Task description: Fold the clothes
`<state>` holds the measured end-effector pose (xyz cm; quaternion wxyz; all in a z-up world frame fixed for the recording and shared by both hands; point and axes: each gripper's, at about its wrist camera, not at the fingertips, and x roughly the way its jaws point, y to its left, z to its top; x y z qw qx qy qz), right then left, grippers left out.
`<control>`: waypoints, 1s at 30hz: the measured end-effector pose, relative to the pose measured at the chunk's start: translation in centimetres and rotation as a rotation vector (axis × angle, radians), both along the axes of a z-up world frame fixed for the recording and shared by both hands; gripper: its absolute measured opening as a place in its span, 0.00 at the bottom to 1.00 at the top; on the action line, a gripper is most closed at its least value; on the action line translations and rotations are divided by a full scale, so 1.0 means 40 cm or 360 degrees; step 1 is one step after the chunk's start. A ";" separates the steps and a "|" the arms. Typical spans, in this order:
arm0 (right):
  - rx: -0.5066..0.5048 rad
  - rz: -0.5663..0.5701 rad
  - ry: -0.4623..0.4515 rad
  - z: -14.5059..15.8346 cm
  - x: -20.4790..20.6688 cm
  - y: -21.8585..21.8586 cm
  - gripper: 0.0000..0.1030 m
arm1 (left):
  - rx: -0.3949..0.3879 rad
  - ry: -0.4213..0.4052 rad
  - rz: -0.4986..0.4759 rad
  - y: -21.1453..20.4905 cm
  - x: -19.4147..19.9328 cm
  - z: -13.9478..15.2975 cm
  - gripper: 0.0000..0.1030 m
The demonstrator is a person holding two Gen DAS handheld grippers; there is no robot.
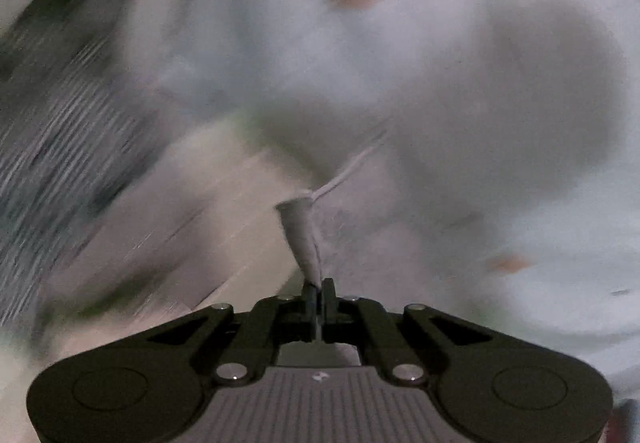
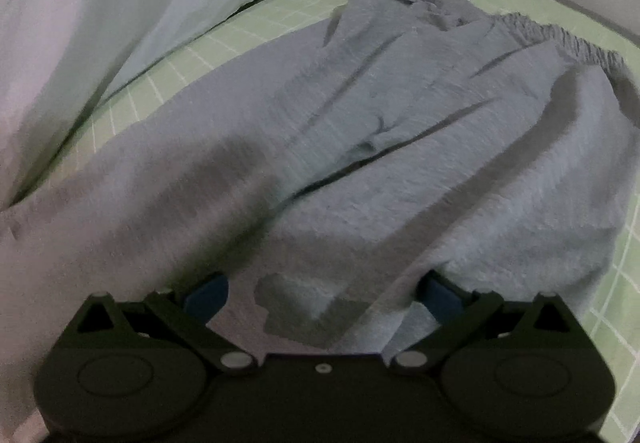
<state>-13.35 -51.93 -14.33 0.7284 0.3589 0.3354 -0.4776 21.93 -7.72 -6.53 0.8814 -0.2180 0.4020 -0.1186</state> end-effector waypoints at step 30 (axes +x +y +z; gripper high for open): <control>0.0015 0.0036 -0.0036 0.009 -0.016 0.013 1.00 | 0.0555 0.0167 0.0134 0.065 0.071 -0.178 0.04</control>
